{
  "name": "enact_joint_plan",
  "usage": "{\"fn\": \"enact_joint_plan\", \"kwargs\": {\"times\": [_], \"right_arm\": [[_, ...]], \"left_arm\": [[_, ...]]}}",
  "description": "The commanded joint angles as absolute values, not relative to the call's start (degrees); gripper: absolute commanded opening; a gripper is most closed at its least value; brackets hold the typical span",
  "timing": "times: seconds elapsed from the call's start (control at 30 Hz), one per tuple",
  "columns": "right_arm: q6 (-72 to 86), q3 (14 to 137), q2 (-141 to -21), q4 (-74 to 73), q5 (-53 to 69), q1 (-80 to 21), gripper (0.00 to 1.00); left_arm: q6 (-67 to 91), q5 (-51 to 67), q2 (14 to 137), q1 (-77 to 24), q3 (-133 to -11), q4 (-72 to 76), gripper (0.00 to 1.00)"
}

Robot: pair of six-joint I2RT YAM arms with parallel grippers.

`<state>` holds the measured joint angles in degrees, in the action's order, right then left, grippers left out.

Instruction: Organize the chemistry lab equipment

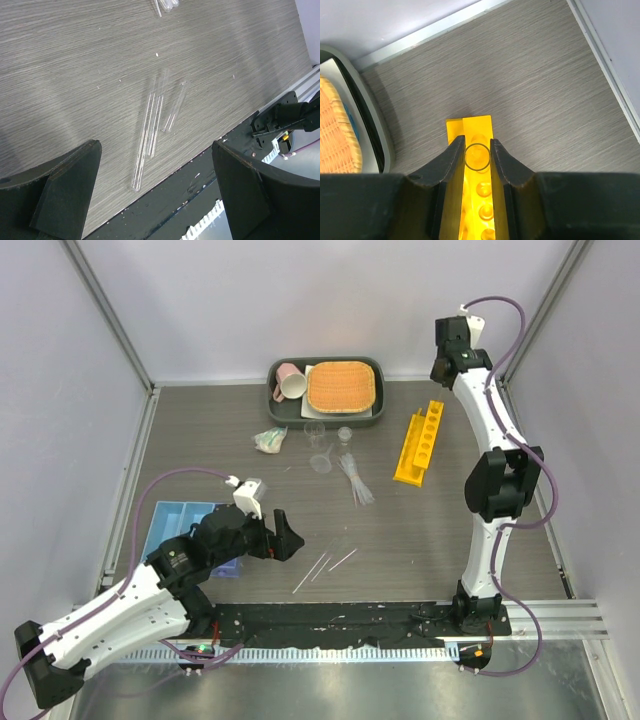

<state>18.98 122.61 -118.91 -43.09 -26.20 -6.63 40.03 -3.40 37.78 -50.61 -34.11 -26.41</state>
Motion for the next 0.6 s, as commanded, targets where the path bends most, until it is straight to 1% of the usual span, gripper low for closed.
{"fn": "enact_joint_plan", "kwargs": {"times": [0.0, 0.57], "right_arm": [[19.86, 119.54, -117.33, -39.29, -26.19, -6.42, 0.05], [20.04, 114.17, -116.54, -36.39, -26.9, -6.5, 0.05]], "left_arm": [[39.99, -3.43, 37.09, -50.8, -33.93, -24.61, 0.97], [40.08, -3.78, 36.56, -51.77, -34.1, -25.14, 0.96]]}}
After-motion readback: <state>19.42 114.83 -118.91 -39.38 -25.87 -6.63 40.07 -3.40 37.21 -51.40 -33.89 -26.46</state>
